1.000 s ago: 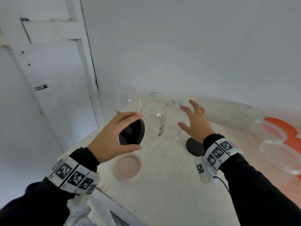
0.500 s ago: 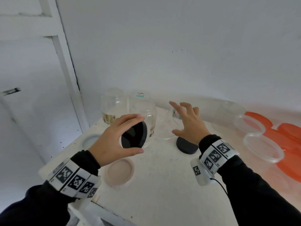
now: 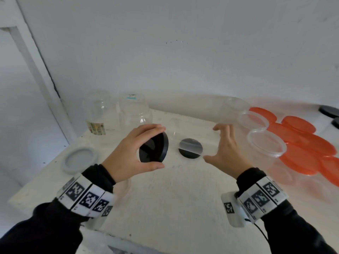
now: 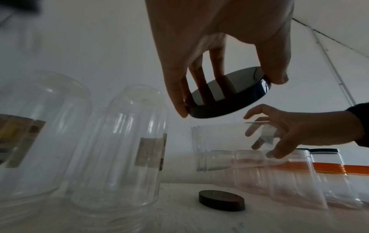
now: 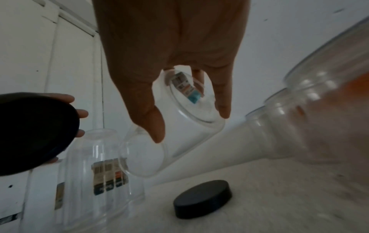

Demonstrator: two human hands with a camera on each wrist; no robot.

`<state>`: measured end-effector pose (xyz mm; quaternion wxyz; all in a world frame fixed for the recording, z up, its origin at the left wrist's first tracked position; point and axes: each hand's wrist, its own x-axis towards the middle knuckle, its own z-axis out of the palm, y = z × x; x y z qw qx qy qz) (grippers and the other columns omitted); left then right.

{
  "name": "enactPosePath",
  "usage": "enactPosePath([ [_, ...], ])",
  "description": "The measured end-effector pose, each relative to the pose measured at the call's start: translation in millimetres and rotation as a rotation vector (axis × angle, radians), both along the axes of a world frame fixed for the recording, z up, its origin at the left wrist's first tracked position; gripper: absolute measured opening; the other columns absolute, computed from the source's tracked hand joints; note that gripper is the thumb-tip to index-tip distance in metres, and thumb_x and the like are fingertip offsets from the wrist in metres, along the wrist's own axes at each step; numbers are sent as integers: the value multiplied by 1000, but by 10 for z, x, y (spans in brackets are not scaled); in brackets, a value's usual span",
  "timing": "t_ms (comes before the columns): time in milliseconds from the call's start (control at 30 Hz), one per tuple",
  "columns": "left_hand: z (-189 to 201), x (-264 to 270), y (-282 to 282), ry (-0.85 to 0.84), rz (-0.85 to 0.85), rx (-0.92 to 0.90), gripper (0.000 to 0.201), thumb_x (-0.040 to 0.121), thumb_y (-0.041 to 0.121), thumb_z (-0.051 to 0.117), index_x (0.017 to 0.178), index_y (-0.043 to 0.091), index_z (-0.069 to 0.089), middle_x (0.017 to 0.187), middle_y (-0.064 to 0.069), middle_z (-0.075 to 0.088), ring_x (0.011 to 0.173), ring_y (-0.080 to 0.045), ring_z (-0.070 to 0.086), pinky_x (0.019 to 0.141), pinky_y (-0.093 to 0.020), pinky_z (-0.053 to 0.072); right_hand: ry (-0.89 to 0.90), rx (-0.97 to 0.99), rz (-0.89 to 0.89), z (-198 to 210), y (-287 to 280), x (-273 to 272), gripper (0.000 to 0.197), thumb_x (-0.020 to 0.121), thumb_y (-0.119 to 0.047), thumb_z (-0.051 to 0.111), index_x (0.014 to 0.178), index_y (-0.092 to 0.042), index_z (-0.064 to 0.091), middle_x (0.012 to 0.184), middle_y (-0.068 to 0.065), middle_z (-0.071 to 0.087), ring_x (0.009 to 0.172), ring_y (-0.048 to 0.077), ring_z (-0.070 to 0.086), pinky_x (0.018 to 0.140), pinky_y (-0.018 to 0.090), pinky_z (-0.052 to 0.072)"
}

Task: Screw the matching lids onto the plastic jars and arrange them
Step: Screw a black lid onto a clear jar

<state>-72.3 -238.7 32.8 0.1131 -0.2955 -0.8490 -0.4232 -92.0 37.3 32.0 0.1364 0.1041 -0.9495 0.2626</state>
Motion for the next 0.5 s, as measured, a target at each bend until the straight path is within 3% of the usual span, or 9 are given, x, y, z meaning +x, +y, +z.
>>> enactPosePath([
  [100, 20, -31, 103, 1, -20, -1, 74, 66, 52, 69, 133, 39, 40, 135, 23, 38, 127, -8, 38, 101, -37, 42, -14, -67, -28, -39, 148, 97, 82, 66, -19, 82, 135, -24, 39, 117, -6, 30, 100, 10, 37, 84, 21, 33],
  [267, 34, -85, 220, 20, -50, 1, 75, 67, 52, 70, 134, 37, 40, 135, 20, 39, 127, -8, 39, 100, -38, 43, -77, -85, -116, -130, 253, 239, 83, 65, -36, 82, 134, -14, 43, 121, -4, 43, 102, 8, 41, 87, 22, 37],
  [400, 34, -117, 296, 22, -56, -30, 75, 67, 53, 68, 134, 37, 39, 136, 19, 39, 127, -7, 38, 100, -36, 44, -174, -106, -156, -189, 271, 297, 70, 68, -34, 80, 120, -13, 38, 119, -1, 44, 103, 10, 40, 83, 21, 33],
  [500, 35, -129, 350, 34, -66, -39, 75, 67, 53, 67, 134, 37, 38, 136, 20, 38, 127, -5, 38, 99, -24, 40, -193, -153, -172, -265, 304, 303, 64, 67, -31, 80, 108, -17, 33, 114, -1, 44, 105, 14, 45, 76, 18, 34],
])
